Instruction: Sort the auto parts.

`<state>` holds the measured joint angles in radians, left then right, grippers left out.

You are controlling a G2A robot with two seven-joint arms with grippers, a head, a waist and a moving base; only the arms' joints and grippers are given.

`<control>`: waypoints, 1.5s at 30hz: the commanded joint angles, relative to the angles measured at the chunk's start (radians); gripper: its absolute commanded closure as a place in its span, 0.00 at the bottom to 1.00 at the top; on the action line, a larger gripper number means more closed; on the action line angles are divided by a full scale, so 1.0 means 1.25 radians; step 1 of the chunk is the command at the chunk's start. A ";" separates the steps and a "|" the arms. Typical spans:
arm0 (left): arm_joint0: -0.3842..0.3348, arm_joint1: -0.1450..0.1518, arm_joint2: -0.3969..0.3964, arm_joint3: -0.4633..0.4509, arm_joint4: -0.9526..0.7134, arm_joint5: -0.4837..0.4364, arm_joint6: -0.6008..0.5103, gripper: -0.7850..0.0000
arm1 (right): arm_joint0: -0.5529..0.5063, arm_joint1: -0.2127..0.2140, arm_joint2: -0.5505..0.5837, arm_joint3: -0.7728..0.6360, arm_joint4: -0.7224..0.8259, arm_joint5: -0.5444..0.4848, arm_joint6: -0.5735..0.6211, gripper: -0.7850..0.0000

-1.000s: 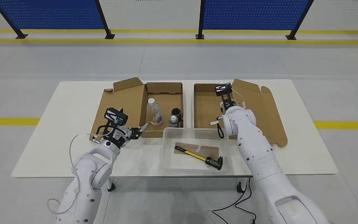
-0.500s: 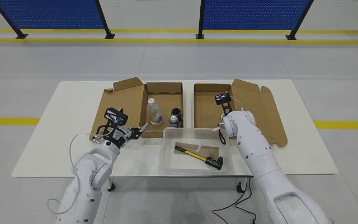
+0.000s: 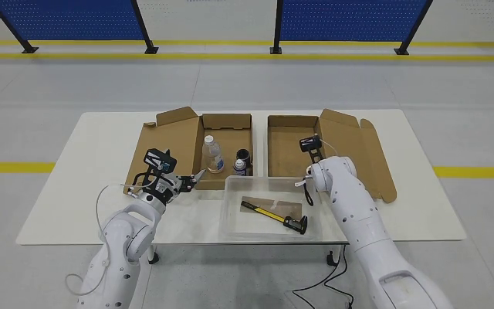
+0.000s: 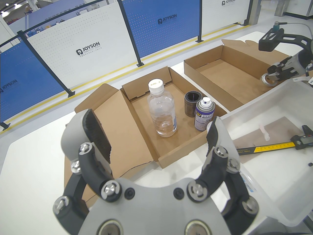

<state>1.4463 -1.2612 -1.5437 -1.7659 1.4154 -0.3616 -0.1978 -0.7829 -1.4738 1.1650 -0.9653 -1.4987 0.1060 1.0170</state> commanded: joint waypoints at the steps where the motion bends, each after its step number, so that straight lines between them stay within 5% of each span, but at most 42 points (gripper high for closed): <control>1: 0.000 0.000 0.000 0.000 0.000 0.000 0.000 0.00 | -0.001 0.000 0.000 0.000 0.001 -0.001 0.000 0.91; 8: 0.000 0.000 0.000 0.000 0.000 0.000 0.000 0.00 | 0.002 -0.002 -0.001 0.006 0.006 -0.009 0.003 0.79; 18: 0.000 0.000 0.000 0.000 0.000 0.000 0.000 0.00 | 0.002 -0.005 -0.004 -0.025 0.003 -0.008 0.003 0.78; 26: 0.000 0.000 0.000 0.000 0.000 0.000 0.000 0.00 | -0.058 0.005 0.003 -0.239 -0.047 -0.021 0.076 0.74; 35: 0.000 0.000 0.000 0.000 0.000 0.000 0.000 0.00 | -0.149 0.017 0.012 -0.511 -0.026 -0.144 0.189 0.71; 45: 0.000 0.000 0.000 0.000 0.000 0.000 0.000 0.00 | -0.174 0.020 -0.013 -0.596 0.129 -0.290 0.350 0.71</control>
<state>1.4463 -1.2612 -1.5437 -1.7659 1.4154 -0.3616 -0.1978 -1.0012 -1.4494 1.1526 -1.7106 -1.3583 -0.2455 1.4362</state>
